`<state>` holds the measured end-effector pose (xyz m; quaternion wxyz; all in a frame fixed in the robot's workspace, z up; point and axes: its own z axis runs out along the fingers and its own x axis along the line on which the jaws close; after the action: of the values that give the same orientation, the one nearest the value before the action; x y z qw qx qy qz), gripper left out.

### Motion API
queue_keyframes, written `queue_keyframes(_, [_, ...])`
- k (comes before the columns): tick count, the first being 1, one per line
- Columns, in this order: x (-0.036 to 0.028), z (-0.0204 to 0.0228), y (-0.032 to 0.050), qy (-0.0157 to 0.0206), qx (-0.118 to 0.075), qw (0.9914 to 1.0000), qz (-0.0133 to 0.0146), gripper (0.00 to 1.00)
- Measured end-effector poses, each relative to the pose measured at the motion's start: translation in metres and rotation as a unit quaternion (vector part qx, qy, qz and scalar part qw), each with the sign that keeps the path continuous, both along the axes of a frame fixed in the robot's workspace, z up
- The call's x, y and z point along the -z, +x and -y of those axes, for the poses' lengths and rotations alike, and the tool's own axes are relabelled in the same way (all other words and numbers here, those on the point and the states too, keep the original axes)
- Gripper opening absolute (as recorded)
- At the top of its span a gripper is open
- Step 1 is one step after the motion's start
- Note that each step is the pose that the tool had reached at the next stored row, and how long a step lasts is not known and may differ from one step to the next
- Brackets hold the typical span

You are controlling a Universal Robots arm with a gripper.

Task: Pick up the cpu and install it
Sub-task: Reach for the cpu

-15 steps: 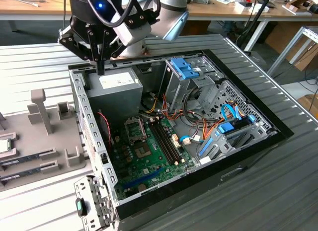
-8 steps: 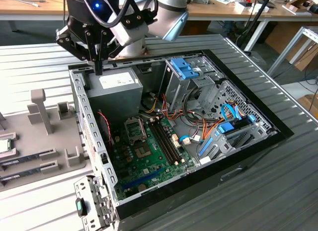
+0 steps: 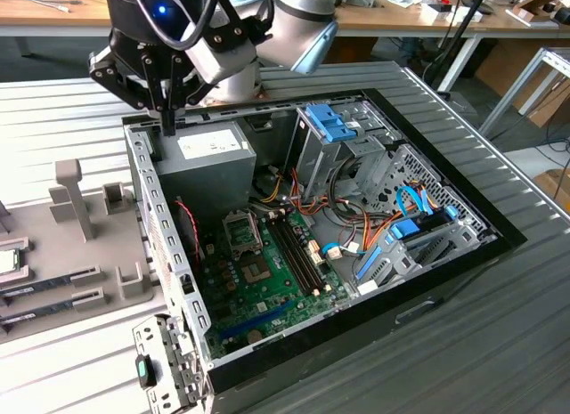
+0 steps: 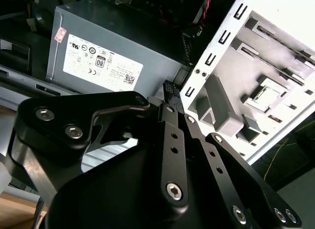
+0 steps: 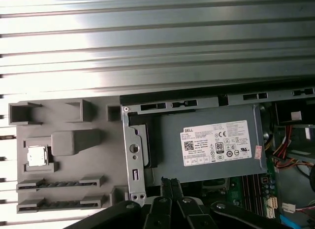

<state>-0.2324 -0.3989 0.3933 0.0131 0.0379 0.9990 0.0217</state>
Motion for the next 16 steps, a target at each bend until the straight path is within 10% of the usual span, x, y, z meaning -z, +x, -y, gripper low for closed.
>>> queue_keyframes(16, [0.0, 0.0, -0.0076, 0.0, 0.0, 1.0, 0.0, 0.11])
